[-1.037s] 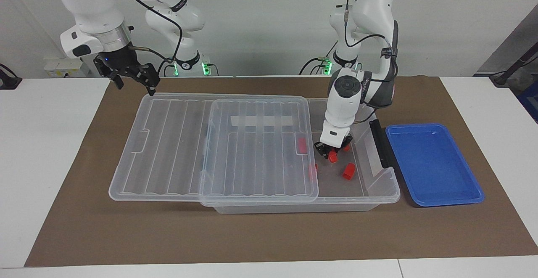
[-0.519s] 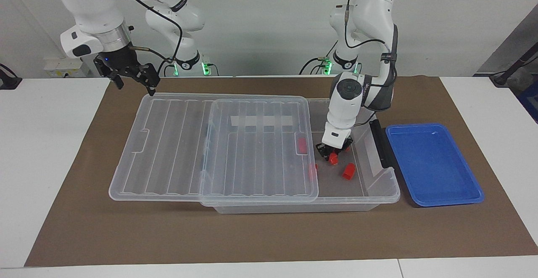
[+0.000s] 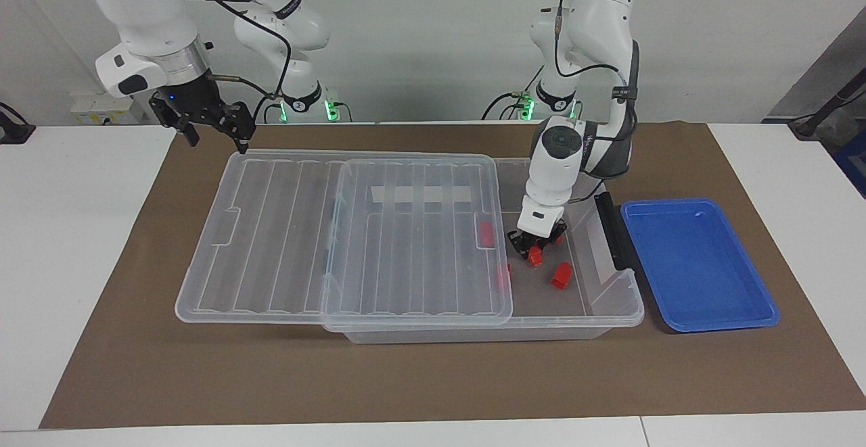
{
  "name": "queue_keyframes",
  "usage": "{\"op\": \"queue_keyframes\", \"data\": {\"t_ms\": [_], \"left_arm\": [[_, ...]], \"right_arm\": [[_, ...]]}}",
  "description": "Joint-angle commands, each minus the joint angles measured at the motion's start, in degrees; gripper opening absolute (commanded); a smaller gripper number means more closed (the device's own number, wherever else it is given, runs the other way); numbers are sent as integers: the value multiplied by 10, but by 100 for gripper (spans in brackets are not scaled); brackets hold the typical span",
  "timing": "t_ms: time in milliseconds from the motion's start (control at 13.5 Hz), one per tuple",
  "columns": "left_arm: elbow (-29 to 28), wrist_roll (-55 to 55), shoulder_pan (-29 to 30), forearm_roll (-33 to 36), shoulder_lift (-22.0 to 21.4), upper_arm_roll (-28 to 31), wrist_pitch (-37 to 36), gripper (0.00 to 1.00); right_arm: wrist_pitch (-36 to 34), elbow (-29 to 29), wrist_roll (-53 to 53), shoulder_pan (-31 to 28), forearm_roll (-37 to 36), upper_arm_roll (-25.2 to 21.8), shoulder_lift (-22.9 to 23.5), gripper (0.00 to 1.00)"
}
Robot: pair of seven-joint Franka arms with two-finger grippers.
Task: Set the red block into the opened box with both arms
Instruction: 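Lower the red block into the box and open the left gripper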
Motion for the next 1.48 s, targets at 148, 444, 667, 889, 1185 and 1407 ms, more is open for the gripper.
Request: {"op": "queue_keyframes", "data": {"t_ms": [148, 444, 667, 889, 1185, 1407], "left_arm": [[-23, 0, 0, 11, -7, 1, 19, 71], [-17, 0, -2, 11, -7, 1, 8, 71], [14, -2, -2, 10, -9, 1, -41, 71], [53, -1, 2, 4, -23, -1, -100, 71], [153, 4, 8, -31, -45, 6, -236, 74], [246, 8, 22, -37, -53, 7, -357, 75]], "right_arm": [[81, -50, -55, -38, 11, 1, 0, 0], [135, -88, -58, -60, 11, 1, 1, 0], [164, -102, -58, -69, 11, 1, 6, 0], [205, -129, -61, -83, 11, 0, 9, 0], [240, -148, -74, -97, 11, 1, 26, 0], [273, -164, -73, -98, 11, 1, 37, 0]]}}
